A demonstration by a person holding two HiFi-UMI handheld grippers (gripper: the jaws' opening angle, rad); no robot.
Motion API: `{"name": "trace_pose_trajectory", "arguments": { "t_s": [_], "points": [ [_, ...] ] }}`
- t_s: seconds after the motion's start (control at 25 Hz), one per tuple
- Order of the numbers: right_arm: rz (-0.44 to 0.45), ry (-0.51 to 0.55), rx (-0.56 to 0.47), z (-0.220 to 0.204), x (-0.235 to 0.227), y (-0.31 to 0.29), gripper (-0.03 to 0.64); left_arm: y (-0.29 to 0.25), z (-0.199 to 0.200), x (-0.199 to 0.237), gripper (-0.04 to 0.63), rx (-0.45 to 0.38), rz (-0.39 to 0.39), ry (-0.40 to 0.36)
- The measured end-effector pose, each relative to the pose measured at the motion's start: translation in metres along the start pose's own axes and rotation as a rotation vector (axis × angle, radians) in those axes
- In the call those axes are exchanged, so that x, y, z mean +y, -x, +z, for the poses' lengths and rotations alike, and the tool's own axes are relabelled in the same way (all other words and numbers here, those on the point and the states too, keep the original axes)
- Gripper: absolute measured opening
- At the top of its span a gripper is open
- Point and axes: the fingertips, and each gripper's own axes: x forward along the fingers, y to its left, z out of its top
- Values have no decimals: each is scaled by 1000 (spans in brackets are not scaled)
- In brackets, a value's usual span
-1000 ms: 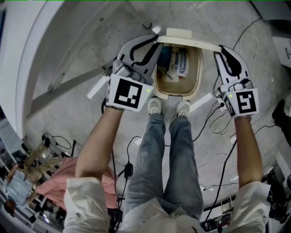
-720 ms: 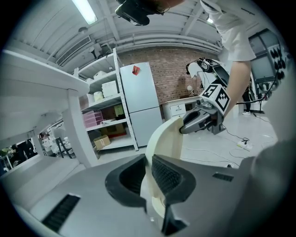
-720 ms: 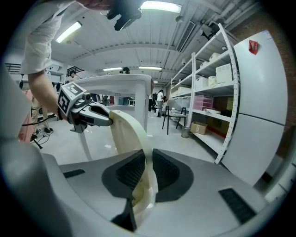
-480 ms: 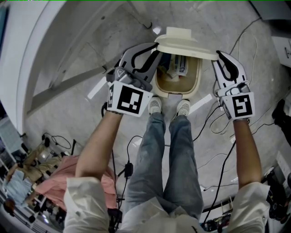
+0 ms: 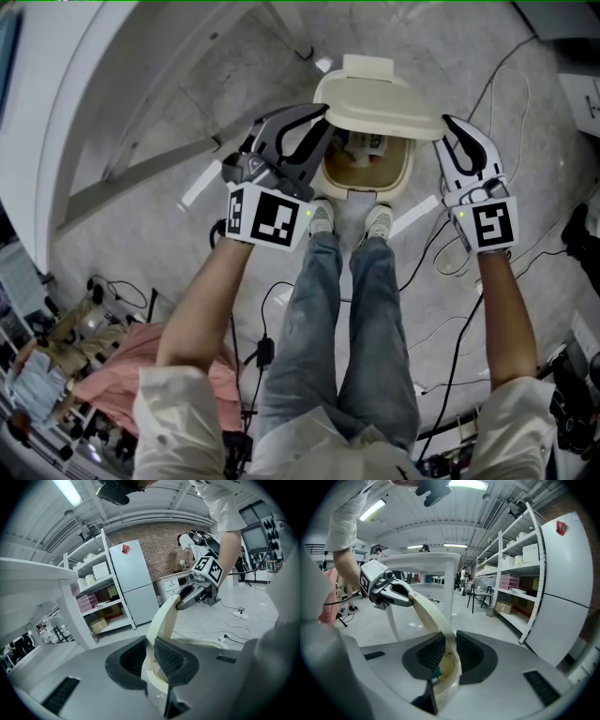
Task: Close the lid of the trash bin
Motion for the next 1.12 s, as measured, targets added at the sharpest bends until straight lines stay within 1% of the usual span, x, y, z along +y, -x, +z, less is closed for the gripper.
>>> {"name": "trace_pose_trajectory", "arguments": {
  "t_s": [0.28,0.52,1.12],
  "points": [
    [30,58,33,-10,15,7,95,8,-9,-18,67,32,-45,-64],
    [50,79,55,-18,23,10,104,12,-15,-28,74,49,-90,-123],
    [133,179,141,-51,49,19,135,23,-41,-65,94,109,-224,-262]
  ]
}}
